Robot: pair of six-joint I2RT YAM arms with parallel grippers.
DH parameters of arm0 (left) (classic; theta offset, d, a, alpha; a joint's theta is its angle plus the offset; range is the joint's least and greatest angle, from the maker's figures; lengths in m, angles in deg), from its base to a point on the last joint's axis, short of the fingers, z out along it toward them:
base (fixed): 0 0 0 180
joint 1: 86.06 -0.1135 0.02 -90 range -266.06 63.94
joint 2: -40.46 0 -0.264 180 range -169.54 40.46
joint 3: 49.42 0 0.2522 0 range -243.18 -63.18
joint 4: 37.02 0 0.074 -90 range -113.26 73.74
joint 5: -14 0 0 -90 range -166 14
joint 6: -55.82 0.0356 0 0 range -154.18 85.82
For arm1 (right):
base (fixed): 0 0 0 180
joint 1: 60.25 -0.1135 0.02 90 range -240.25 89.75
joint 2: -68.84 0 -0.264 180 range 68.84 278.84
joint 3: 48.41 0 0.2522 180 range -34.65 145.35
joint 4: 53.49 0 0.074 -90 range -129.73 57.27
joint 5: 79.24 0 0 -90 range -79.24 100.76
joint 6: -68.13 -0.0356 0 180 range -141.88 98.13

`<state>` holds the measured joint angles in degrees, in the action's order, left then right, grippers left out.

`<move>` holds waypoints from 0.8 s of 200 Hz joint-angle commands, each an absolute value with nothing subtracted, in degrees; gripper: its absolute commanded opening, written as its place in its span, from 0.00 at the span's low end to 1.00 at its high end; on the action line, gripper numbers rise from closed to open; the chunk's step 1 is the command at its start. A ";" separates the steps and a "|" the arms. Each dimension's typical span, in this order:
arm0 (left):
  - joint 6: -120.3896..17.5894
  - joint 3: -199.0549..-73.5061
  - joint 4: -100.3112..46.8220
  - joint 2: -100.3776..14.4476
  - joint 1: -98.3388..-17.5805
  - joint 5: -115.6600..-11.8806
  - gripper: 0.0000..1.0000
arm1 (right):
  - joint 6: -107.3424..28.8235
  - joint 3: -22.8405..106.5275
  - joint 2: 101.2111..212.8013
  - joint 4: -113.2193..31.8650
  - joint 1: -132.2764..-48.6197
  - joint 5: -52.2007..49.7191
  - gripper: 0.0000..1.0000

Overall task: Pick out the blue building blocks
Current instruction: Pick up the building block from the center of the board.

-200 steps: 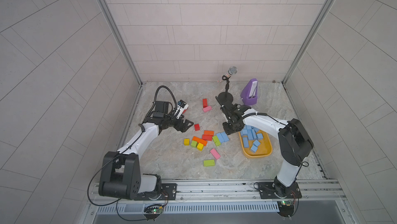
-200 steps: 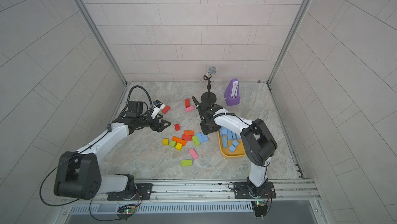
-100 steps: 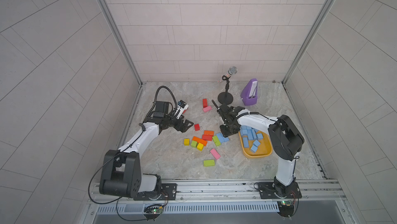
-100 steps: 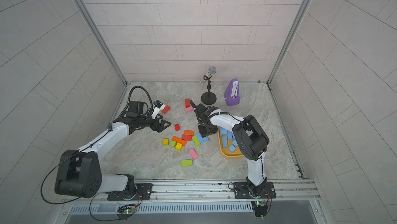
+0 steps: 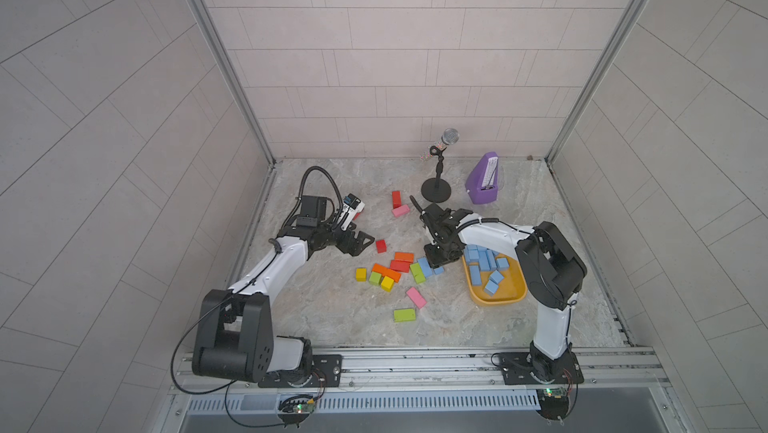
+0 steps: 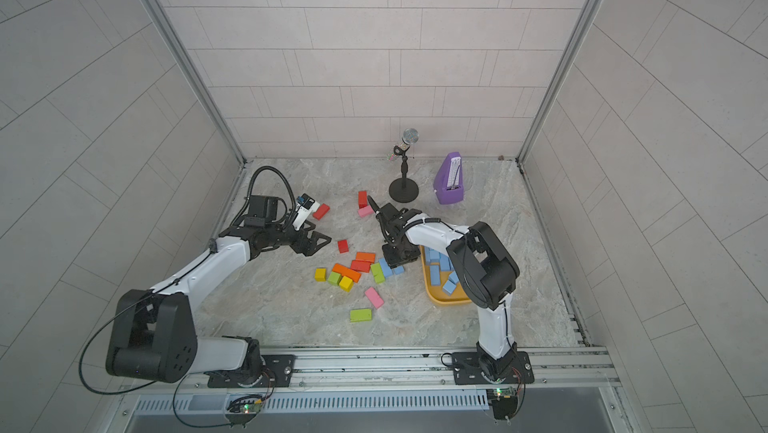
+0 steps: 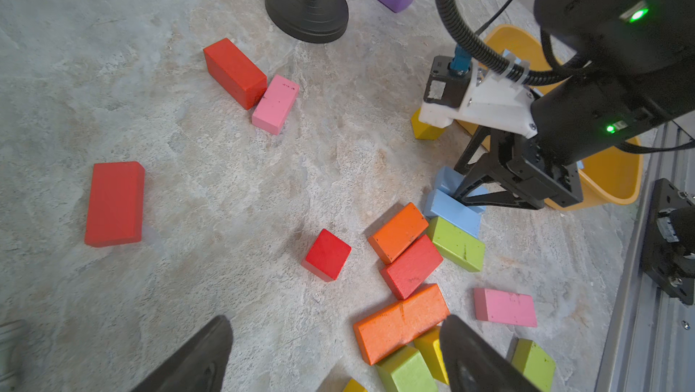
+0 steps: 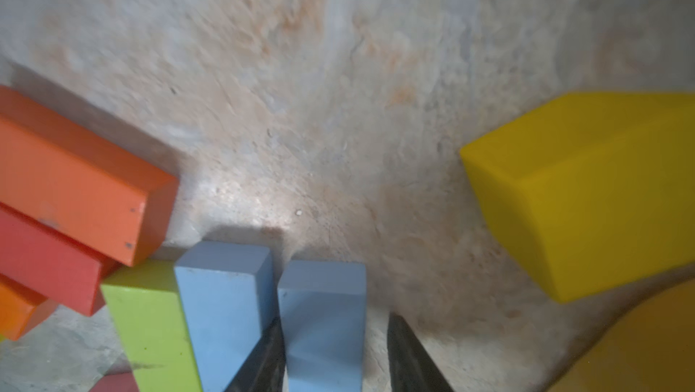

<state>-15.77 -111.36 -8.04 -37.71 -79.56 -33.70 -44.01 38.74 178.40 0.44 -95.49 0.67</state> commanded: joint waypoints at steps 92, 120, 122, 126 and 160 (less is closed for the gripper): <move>-14.95 -110.14 -8.94 -36.62 -79.49 -30.37 0.90 | -44.55 36.11 170.24 -0.37 -93.30 -0.93 0.21; -13.99 -109.65 -9.02 -36.45 -78.44 -27.41 0.89 | -44.30 34.59 161.22 1.67 -92.08 1.43 0.22; -13.97 -109.60 -9.02 -36.51 -78.29 -27.33 0.89 | -44.29 34.41 160.62 1.91 -91.89 1.50 0.22; -13.81 -109.65 -9.02 -36.57 -78.02 -27.15 0.89 | -44.29 33.90 159.31 2.41 -91.39 1.68 0.22; -12.79 -109.41 -8.94 -36.88 -75.72 -26.53 0.89 | -44.32 26.19 146.98 6.25 -84.14 3.54 0.22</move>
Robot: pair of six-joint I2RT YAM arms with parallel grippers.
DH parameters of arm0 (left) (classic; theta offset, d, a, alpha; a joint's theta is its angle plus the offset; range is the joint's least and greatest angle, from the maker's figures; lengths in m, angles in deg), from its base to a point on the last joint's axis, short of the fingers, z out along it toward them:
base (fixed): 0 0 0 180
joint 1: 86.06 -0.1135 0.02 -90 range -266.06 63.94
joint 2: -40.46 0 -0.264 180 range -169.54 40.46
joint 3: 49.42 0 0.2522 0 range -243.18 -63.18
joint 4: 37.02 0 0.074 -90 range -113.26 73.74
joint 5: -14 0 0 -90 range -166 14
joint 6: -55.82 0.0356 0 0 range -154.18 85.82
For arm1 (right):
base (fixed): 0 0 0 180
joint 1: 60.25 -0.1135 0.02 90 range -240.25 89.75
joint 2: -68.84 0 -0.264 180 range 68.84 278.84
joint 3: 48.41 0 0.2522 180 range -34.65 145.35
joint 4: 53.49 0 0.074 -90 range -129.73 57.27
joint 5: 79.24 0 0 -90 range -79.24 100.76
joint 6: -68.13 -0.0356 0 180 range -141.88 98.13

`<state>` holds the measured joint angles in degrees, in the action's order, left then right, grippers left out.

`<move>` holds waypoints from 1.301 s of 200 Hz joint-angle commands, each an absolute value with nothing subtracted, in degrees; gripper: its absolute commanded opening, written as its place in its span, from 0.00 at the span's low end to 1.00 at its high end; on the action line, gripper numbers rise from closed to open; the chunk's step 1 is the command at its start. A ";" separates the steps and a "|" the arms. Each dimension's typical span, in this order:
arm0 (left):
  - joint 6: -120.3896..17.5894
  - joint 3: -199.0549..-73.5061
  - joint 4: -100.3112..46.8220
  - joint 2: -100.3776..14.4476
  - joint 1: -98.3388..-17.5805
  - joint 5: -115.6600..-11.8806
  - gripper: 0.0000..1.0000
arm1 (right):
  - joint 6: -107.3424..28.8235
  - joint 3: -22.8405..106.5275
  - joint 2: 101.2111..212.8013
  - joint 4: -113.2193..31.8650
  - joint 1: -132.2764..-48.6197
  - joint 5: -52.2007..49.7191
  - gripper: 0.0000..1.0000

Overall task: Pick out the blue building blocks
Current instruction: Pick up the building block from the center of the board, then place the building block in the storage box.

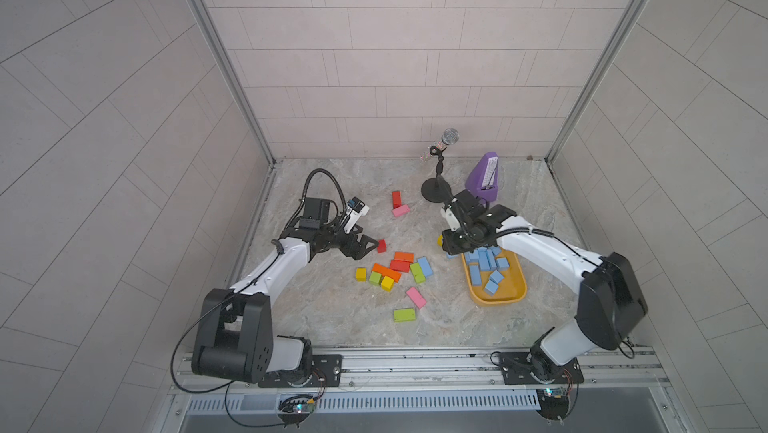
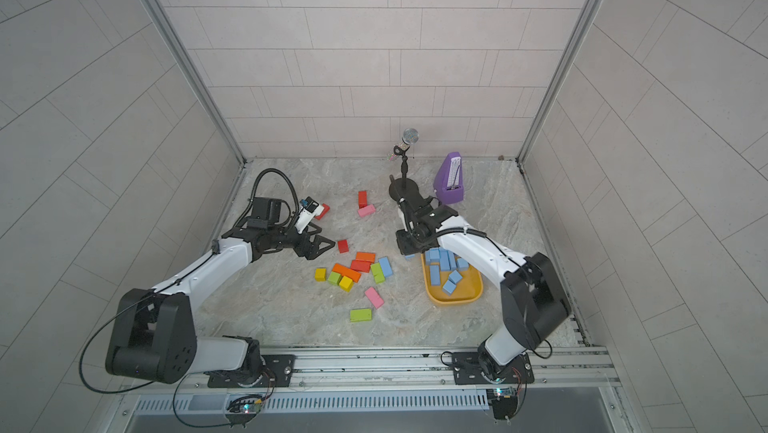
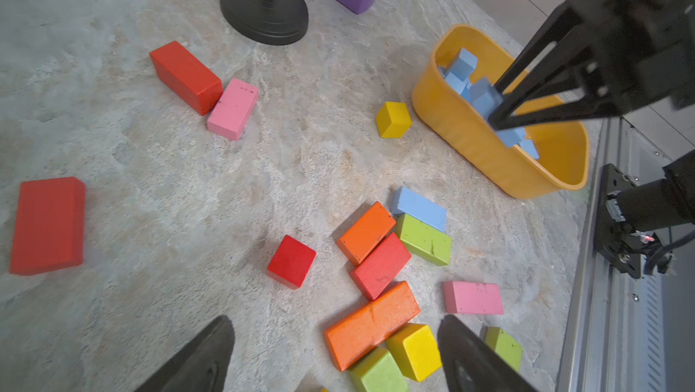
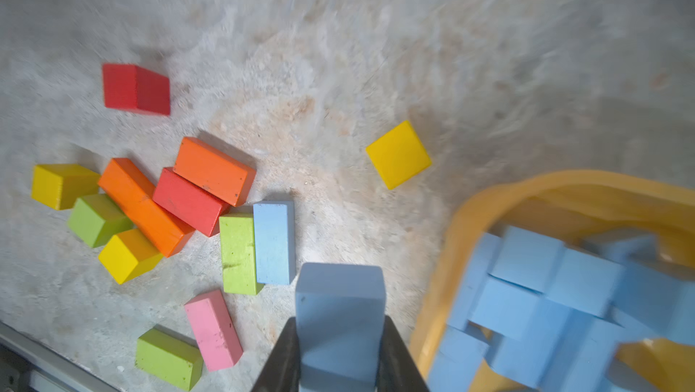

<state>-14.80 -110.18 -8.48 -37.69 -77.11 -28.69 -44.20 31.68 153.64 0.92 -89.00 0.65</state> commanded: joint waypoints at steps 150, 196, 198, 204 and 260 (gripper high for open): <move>-11.15 -109.46 -8.06 -37.42 -72.50 -27.77 0.89 | -40.64 15.56 142.88 2.88 -69.47 -1.57 0.23; -10.94 -109.64 -7.97 -38.11 -72.48 -28.01 0.88 | -39.77 17.08 147.01 0.91 -69.78 -2.58 0.24; -10.92 -109.66 -7.97 -38.11 -72.45 -27.99 0.88 | -39.73 17.11 147.20 0.78 -69.81 -2.66 0.24; -10.88 -109.63 -7.97 -38.20 -72.45 -28.05 0.89 | -39.56 17.10 147.53 0.50 -69.98 -2.90 0.24; -10.89 -110.01 -7.70 -38.53 -72.44 -28.28 0.88 | -39.76 18.45 149.24 0.27 -71.87 -3.05 0.28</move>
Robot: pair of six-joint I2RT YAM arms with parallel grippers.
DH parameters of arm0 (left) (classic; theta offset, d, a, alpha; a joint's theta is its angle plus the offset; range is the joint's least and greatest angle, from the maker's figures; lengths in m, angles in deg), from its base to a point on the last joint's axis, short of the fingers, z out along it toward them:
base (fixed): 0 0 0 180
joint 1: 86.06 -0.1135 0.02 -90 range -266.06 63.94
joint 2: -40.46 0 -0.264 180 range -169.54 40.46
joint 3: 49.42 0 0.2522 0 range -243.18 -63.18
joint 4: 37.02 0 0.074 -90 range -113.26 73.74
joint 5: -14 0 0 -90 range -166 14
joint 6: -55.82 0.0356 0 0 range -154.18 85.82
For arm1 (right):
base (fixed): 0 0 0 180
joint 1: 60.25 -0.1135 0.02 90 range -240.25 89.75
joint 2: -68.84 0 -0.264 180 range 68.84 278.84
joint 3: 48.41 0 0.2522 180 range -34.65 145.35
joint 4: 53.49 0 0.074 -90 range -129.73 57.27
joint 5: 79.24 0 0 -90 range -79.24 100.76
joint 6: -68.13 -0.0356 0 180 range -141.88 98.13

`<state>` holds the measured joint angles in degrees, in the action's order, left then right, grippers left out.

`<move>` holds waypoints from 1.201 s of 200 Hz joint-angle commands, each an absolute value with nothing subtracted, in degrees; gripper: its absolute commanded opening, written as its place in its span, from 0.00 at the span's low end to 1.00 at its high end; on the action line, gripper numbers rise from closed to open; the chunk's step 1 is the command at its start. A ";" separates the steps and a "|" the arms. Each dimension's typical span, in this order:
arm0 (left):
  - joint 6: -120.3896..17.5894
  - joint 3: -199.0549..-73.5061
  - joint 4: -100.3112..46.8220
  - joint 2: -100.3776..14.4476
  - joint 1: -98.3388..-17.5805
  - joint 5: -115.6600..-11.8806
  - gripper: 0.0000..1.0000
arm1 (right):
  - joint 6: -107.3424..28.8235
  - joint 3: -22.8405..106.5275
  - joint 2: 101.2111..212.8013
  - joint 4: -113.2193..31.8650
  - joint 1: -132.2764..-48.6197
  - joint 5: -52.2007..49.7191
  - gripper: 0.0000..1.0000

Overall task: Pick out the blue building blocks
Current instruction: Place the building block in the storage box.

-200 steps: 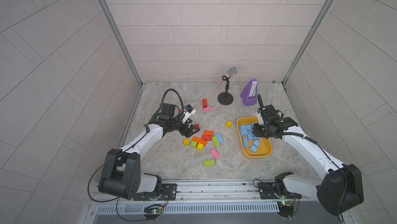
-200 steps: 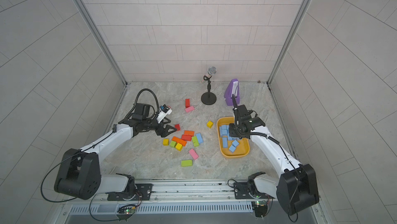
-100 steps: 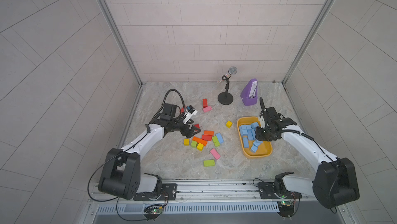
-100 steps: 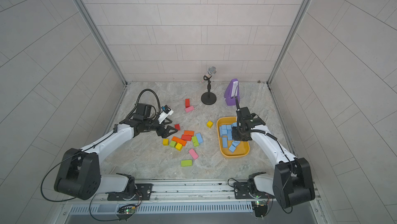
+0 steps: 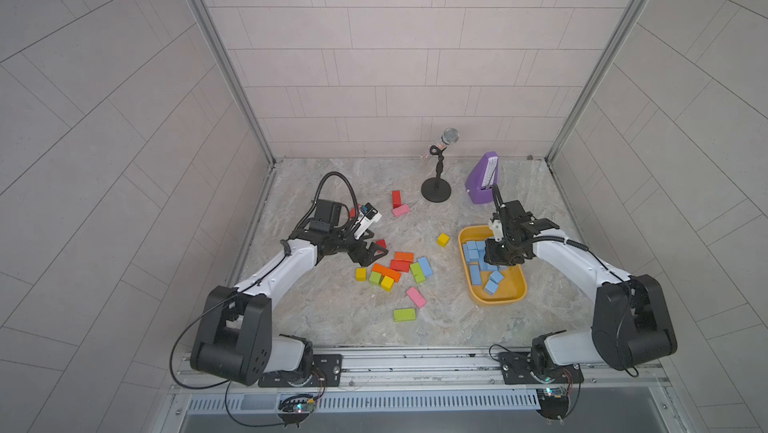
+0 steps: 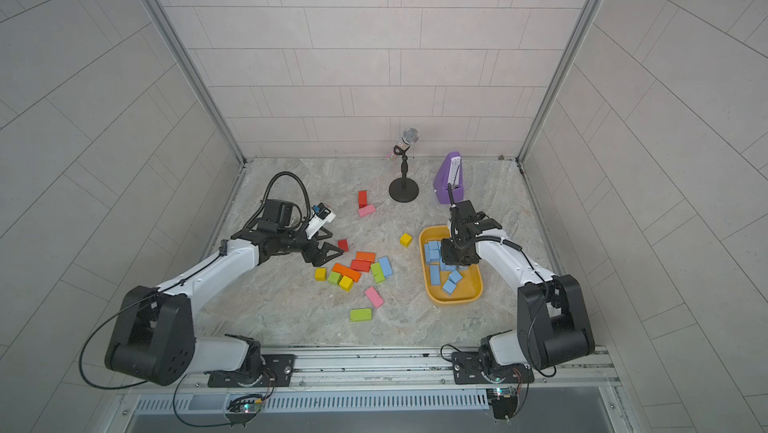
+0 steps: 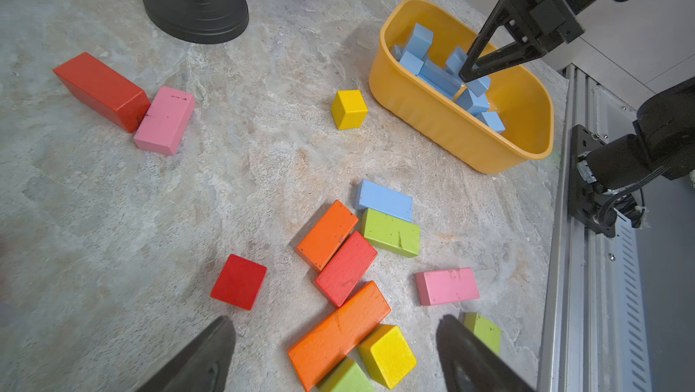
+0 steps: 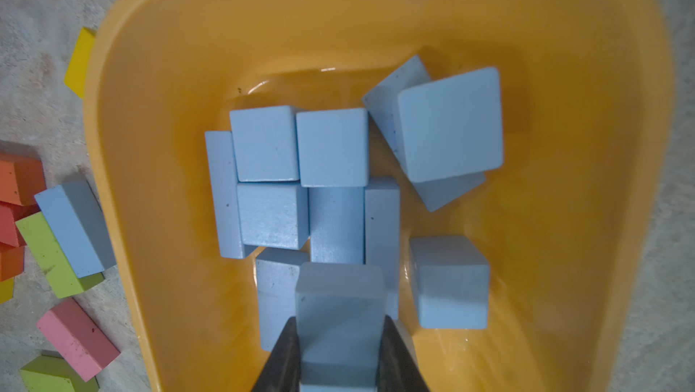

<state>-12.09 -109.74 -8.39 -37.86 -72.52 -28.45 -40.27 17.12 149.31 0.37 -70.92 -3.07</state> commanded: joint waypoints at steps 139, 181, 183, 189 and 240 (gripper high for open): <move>-11.68 -111.28 -5.99 -38.33 -73.02 -29.97 0.89 | -41.06 20.81 146.17 2.06 -75.30 1.45 0.42; -14.05 -111.92 -6.91 -38.21 -74.99 -30.97 0.90 | -44.44 23.53 144.61 2.03 -85.08 3.82 0.42; -14.12 -111.92 -6.91 -38.16 -75.18 -31.10 0.90 | -44.66 23.78 144.65 2.02 -85.88 4.21 0.42; -14.15 -111.87 -6.98 -37.96 -75.73 -31.35 0.90 | -45.58 24.33 145.04 1.58 -88.84 5.47 0.43; -17.78 -110.84 -10.05 -36.58 -81.67 -31.51 0.90 | -50.18 28.70 154.52 -3.86 -104.41 6.28 0.43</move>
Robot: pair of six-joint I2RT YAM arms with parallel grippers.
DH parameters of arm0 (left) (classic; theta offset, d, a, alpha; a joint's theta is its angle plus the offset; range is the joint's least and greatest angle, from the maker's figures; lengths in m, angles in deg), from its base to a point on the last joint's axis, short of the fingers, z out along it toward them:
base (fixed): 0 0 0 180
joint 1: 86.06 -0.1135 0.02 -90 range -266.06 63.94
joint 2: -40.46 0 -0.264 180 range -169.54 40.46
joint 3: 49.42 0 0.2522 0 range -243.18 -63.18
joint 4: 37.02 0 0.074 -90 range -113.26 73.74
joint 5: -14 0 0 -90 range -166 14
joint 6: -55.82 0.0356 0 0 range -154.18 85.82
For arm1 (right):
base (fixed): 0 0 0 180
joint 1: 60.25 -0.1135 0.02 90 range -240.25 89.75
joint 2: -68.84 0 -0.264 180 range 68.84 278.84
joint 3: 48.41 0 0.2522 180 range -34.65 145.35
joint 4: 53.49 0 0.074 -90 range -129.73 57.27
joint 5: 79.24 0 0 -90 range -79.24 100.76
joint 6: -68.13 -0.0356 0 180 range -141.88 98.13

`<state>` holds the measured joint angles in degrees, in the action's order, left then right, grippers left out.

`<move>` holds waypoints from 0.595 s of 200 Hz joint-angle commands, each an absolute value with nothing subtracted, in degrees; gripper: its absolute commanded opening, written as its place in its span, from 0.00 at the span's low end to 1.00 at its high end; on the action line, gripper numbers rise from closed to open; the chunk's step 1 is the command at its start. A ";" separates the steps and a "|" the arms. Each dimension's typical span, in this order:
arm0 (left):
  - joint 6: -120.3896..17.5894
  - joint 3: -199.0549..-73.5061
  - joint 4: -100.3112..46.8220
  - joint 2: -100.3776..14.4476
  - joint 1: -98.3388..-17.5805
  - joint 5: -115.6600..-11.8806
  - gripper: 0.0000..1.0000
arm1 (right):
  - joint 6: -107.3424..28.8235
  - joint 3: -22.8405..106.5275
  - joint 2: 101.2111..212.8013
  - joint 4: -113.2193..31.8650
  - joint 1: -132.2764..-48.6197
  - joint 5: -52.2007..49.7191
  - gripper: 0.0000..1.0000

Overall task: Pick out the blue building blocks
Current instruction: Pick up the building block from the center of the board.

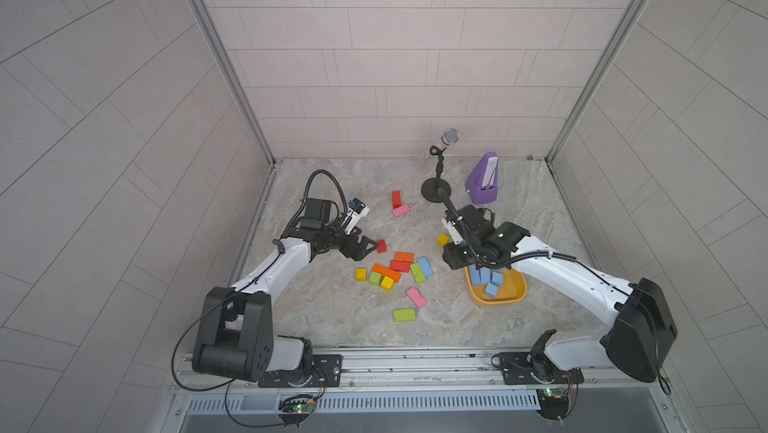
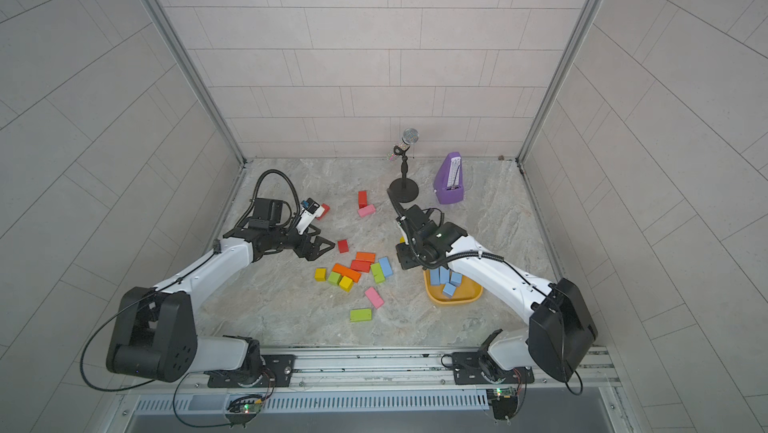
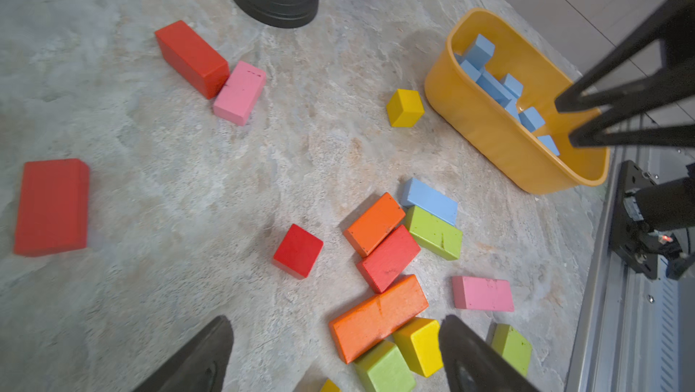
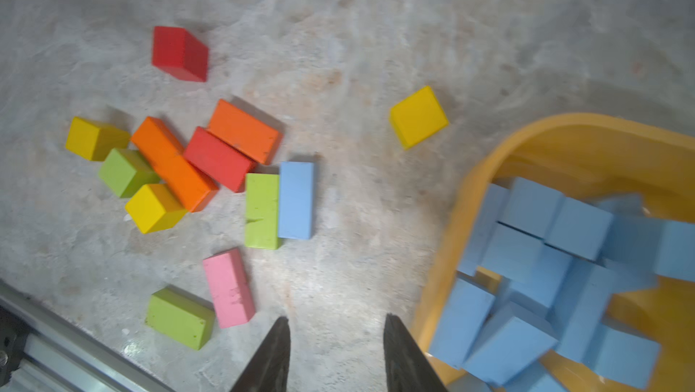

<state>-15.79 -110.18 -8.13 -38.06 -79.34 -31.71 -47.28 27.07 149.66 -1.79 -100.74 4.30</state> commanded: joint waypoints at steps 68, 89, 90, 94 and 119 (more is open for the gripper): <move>-19.25 -109.47 -11.66 -32.76 -84.40 -30.65 0.91 | -51.39 33.09 168.23 -1.93 -105.22 8.60 0.44; -19.24 -109.49 -11.75 -33.05 -84.40 -30.39 0.91 | -52.19 32.36 169.34 -2.46 -105.25 8.12 0.44; -19.24 -109.49 -11.75 -33.03 -84.39 -30.39 0.91 | -52.24 32.30 169.41 -2.59 -105.25 8.03 0.44; -19.24 -109.45 -11.75 -33.11 -84.39 -30.26 0.91 | -52.53 31.90 169.54 -2.98 -105.28 7.80 0.45; -19.15 -109.48 -11.75 -33.28 -84.43 -29.95 0.91 | -53.47 30.53 170.57 -5.58 -105.33 5.66 0.45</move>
